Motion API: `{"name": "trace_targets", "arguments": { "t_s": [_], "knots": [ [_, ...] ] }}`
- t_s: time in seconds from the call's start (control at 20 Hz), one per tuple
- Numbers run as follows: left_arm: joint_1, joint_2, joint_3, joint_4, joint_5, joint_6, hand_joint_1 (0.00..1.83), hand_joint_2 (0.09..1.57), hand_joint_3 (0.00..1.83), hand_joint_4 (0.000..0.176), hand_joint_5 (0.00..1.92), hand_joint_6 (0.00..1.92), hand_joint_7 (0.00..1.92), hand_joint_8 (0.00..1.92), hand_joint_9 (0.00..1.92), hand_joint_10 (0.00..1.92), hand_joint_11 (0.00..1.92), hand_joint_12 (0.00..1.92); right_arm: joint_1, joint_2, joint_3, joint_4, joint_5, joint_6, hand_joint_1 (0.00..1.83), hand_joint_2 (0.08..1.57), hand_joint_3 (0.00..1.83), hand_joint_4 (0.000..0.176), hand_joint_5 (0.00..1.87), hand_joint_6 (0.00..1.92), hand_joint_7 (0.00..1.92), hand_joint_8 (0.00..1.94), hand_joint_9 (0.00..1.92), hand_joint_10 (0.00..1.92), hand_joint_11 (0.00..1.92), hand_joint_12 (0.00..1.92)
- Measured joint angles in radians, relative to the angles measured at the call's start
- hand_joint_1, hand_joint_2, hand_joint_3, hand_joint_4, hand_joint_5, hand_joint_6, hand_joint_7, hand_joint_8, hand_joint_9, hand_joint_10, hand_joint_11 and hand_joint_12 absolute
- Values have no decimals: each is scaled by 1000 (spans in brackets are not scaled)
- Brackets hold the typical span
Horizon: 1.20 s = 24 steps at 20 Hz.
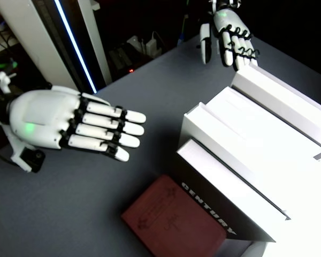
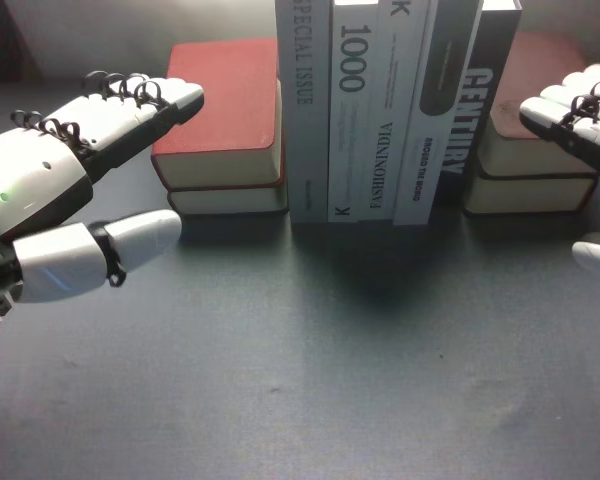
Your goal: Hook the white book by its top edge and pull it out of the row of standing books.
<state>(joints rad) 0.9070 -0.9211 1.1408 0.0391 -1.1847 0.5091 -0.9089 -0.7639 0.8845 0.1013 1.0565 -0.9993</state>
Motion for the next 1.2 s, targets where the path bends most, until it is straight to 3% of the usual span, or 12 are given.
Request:
{"name": "trace_targets", "arguments": {
  "t_s": [0.2,0.25,0.4,0.8,0.95,1.0,1.15,1.2],
  "knots": [
    [-12,-14,12,5,4,-6,0,1467,7,0,8,1,0,0,0,0,0,0,-18,23,-13,17,53,0,427,1431,17,0,20,8,0,0,0,0,0,0],
    [-12,-14,12,10,3,-10,0,1469,7,0,5,0,0,0,0,0,0,0,-18,25,-14,26,66,0,503,1428,10,0,36,13,0,0,0,0,0,0],
    [-12,-17,18,11,3,-13,16,1462,1,0,0,0,0,0,0,0,0,0,-12,23,0,39,90,0,513,1429,5,0,39,11,0,0,0,0,0,0],
    [-12,-24,24,6,14,-13,30,1467,1,3,0,0,0,0,0,0,0,0,178,-56,100,55,59,0,262,1493,18,0,155,68,0,0,0,0,0,0],
    [-12,-30,31,3,15,-13,4,1469,2,0,0,0,0,0,0,0,0,0,248,-98,142,59,-1,0,302,1498,11,0,194,110,0,0,0,0,0,0],
    [-12,-31,31,3,19,-14,0,1464,0,9,0,0,0,0,0,0,0,0,268,-114,156,59,-23,0,332,1498,7,0,200,122,0,0,0,0,0,0],
    [-12,-37,35,6,22,-15,0,1465,0,0,0,0,0,0,0,0,0,0,325,-153,188,53,-68,1,315,1494,3,0,214,134,0,0,0,0,0,0],
    [-12,-38,35,7,24,-15,0,1462,0,11,0,0,0,0,0,0,0,0,342,-161,195,47,-77,0,274,1487,1,0,222,141,0,0,0,0,0,0]
  ]
}}
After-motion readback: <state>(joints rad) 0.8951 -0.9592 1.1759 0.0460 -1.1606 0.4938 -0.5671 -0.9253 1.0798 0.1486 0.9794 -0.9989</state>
